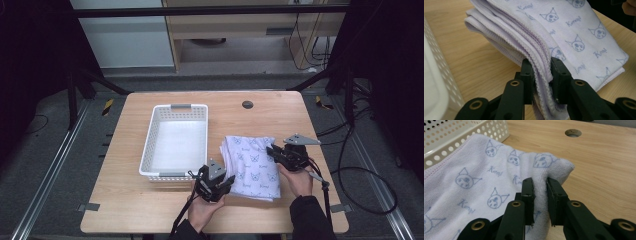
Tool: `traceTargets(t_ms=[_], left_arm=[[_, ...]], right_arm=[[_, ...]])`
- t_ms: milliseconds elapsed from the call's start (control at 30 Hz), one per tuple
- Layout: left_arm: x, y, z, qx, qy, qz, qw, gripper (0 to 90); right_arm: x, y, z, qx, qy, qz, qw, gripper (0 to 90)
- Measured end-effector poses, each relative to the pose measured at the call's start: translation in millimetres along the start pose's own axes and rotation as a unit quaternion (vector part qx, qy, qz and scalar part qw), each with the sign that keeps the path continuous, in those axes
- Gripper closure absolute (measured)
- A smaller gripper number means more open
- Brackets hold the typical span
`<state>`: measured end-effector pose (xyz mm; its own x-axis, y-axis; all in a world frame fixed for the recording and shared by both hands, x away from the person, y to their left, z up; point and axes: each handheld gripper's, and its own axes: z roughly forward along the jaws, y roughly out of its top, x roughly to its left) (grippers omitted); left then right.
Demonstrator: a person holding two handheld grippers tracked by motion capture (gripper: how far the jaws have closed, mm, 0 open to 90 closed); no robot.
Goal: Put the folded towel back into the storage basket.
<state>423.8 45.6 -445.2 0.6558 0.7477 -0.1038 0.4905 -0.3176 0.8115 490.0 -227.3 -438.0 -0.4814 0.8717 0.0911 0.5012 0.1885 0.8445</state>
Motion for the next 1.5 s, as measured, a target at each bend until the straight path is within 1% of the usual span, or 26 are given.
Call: traceTargets(t_ms=[100, 200, 400, 467, 600, 767, 967, 1000, 1067, 1133, 1233, 1500], left_arm=[[2.7, 5.7, -5.7, -0.002, -0.002, 0.0, 1.0, 73.2], [4.5, 11.9, -14.4, -0.006, 0.001, 0.005, 1.0, 73.2], [8.4, 19.2, -29.2, -0.011, 0.005, 0.013, 0.9998, 73.2], [11.0, 21.8, -34.5, -0.016, 0.008, 0.011, 0.9998, 73.2], [17.0, 26.1, -47.0, -0.027, 0.011, 0.007, 0.9996, 73.2], [22.3, 31.8, -58.8, -0.032, 0.014, 0.008, 0.9994, 73.2], [30.0, 41.1, -71.3, -0.046, 0.009, 0.007, 0.9989, 73.2], [31.5, 42.8, -73.5, -0.045, 0.01, 0.01, 0.9989, 73.2], [32.1, 44.1, -74.9, -0.046, 0.01, 0.011, 0.9988, 73.2], [33.4, 48.8, -80.3, -0.049, 0.014, 0.019, 0.9985, 73.2], [33.7, 50.8, -84.1, -0.052, 0.019, 0.023, 0.9982, 73.2], [41.5, 50.7, -95.7, -0.063, 0.026, 0.017, 0.9976, 73.2]], right_arm=[[1.8, 4.8, -5.1, -0.009, 0.003, 0.006, 0.9999, 77.1], [5.0, 11.7, -11.3, -0.026, 0.006, 0.016, 0.9995, 77.1], [15.5, 20.0, -14.4, -0.039, 0.004, 0.016, 0.9991, 77.2], [17.7, 25.4, -15.2, -0.044, 0.007, 0.019, 0.9988, 77.2], [27.7, 38.6, -17.3, -0.056, 0.008, 0.013, 0.9983, 77.2], [40.4, 51.8, -21.0, -0.068, 0.005, 0.001, 0.9977, 77.1], [45.9, 62.0, -25.0, -0.079, 0.003, 0.006, 0.9969, 77.2], [47.3, 64.0, -26.1, -0.08, 0.004, 0.005, 0.9968, 77.2], [48.5, 65.5, -26.8, -0.082, 0.002, 0.002, 0.9966, 77.2], [51.8, 70.3, -29.2, -0.088, 0.003, 0.004, 0.9961, 77.2], [55.3, 75.3, -31.2, -0.095, 0.003, 0.002, 0.9955, 77.2], [67.5, 87.8, -29.6, -0.101, 0.006, -0.008, 0.9949, 77.2]])
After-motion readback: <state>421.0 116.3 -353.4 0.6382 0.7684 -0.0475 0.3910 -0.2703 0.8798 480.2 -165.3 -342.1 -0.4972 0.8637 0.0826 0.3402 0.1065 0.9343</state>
